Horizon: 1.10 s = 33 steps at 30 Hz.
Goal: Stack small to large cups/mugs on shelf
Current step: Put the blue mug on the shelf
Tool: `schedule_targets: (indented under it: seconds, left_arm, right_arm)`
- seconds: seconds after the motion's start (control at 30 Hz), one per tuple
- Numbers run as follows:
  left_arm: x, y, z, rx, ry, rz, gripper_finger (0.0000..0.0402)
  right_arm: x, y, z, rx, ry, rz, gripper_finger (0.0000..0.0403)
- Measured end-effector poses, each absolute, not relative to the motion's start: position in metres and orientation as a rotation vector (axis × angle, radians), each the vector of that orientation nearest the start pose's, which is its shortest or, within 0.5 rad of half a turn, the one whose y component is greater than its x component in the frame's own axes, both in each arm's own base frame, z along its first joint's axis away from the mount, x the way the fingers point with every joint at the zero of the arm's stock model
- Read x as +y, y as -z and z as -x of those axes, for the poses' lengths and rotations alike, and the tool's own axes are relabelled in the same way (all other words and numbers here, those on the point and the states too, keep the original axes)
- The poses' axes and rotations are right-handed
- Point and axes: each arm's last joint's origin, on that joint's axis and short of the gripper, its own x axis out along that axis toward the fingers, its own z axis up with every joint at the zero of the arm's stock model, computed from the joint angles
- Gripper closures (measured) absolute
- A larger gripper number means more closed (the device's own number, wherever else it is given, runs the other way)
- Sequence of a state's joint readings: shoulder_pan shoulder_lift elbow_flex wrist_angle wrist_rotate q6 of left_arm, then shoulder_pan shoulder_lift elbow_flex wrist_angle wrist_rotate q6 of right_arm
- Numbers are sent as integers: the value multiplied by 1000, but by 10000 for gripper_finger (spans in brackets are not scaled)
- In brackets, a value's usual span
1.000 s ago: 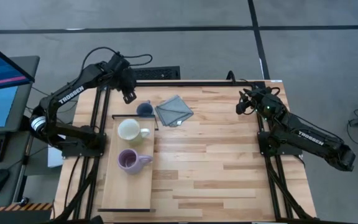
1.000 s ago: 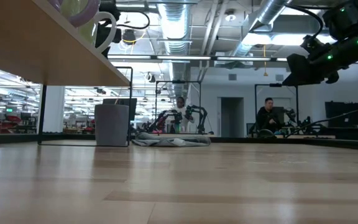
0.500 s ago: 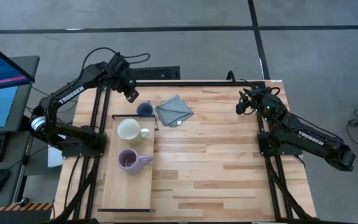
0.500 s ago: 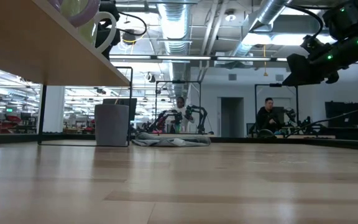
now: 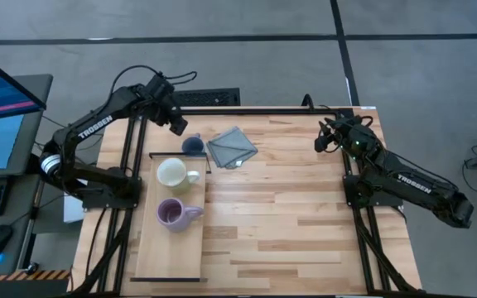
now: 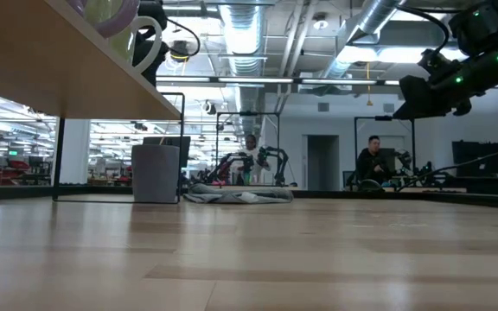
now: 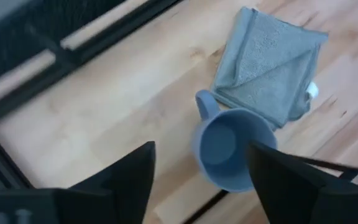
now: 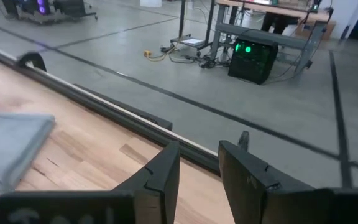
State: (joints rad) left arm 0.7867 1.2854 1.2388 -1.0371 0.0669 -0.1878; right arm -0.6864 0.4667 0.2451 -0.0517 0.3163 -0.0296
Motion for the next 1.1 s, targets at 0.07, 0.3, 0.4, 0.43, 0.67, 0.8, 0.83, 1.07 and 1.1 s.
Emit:
schedule_targets:
  seconds: [0.07,0.3,0.4,0.43,0.67,0.8,0.83,1.07,1.1]
  left_arm:
    - [165,-320,-171,928,-783,699,147]
    - [154,-319,-180,878,-803,914,133]
    - [146,-320,-188,856,-813,943,132]
    - [144,-320,-190,852,-809,936,132]
    - [137,-316,-197,836,-912,1025,132]
    - [134,-311,-200,867,-962,1111,132]
    - [132,-309,-201,881,-970,1125,132]
    - [128,-291,-212,981,-1077,1227,132]
    - [128,-288,-214,1007,-1083,1228,132]
  right_arm:
    - [-89,-201,-93,314,993,10,269]
    - [-91,-201,-91,324,1015,22,269]
    - [-91,-201,-91,324,1016,22,269]
    - [-91,-201,-91,324,1016,22,269]
    - [-91,-201,-91,325,1016,23,269]
    - [-91,-201,-91,325,1016,23,269]
    - [-91,-201,-91,325,1016,23,269]
    - [-91,-200,-91,332,1015,21,269]
    - [-91,-201,-91,330,1015,21,269]
